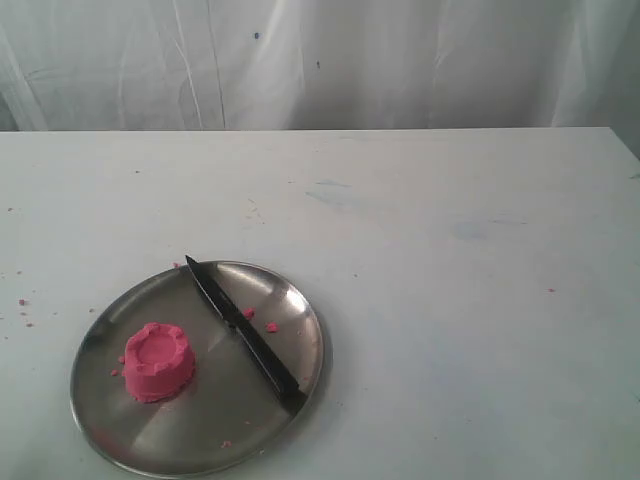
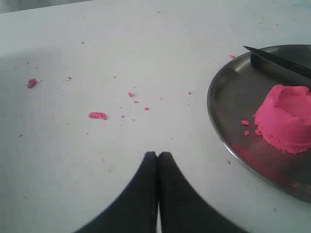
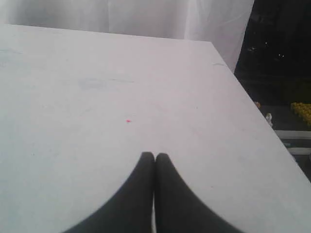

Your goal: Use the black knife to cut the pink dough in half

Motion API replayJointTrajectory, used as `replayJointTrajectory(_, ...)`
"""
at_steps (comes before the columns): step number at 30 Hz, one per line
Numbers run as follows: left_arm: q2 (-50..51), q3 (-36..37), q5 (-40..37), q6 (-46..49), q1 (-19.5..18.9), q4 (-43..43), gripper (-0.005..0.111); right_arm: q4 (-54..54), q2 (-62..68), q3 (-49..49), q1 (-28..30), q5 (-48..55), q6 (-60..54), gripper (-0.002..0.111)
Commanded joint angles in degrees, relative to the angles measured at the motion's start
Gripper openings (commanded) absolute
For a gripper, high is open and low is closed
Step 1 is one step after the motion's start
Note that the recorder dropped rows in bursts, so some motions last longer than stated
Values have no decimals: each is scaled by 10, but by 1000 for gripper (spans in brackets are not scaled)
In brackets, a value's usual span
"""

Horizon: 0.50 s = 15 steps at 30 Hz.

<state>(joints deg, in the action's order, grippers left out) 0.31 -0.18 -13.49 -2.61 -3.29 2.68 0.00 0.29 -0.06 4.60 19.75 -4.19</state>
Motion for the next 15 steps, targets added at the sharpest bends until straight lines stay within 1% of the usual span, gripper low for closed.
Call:
replayJointTrajectory(1, -3, 2, 2, -1, -1, -3, 0, 0, -3, 1, -1, -8, -1, 0)
replayJointTrajectory(7, -3, 2, 2, -1, -1, -3, 0, 0, -3, 1, -1, -120, -1, 0)
replayJointTrajectory(12, -3, 2, 2, -1, -1, -3, 0, 0, -3, 1, -1, -193, -1, 0)
replayJointTrajectory(15, -3, 2, 2, -1, -1, -3, 0, 5, -3, 1, -1, -263, 14, 0)
